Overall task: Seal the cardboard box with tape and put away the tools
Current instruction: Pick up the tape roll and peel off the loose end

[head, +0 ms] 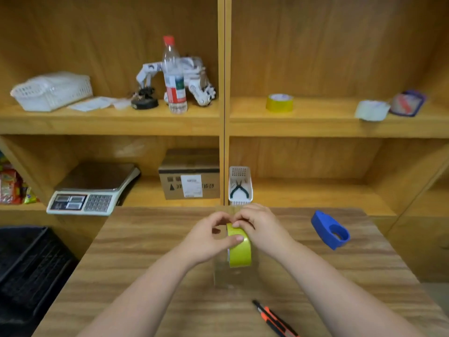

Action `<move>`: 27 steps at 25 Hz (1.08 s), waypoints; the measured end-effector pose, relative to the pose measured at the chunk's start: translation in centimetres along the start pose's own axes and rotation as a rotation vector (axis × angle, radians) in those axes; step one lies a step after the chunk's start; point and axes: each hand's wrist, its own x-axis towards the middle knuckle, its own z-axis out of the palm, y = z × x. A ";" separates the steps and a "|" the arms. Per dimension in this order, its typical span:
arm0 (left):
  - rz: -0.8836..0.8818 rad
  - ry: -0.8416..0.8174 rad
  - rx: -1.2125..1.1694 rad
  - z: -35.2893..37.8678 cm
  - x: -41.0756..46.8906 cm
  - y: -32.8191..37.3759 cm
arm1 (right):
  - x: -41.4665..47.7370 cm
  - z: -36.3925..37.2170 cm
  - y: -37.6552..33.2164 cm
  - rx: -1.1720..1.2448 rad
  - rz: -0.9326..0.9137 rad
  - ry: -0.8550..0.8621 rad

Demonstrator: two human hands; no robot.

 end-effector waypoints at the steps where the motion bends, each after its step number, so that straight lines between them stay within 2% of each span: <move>1: 0.045 0.001 0.012 -0.8 0.8 1.5 | 1.0 -1.4 -0.7 -0.015 -0.005 0.038; 7: 0.185 0.130 0.013 -4.4 4.4 9.5 | 5.3 -9.5 -5.2 -0.047 -0.039 0.196; 13: 0.193 0.191 -0.016 -6.4 5.2 13.1 | 7.5 -13.6 -8.2 -0.094 -0.024 0.173; 18: 0.165 0.146 -0.021 -8.0 5.3 15.4 | 7.7 -15.1 -9.8 -0.089 -0.060 0.234; 21: 0.052 0.148 0.055 -8.7 5.7 16.4 | 8.3 -16.5 -10.9 -0.118 -0.073 0.226; 24: -0.068 0.044 0.060 -9.2 6.1 16.8 | 8.8 -17.2 -11.7 -0.077 -0.050 0.209; 27: -0.025 0.032 0.056 -9.5 5.7 17.3 | 8.8 -17.7 -12.1 -0.009 -0.033 0.157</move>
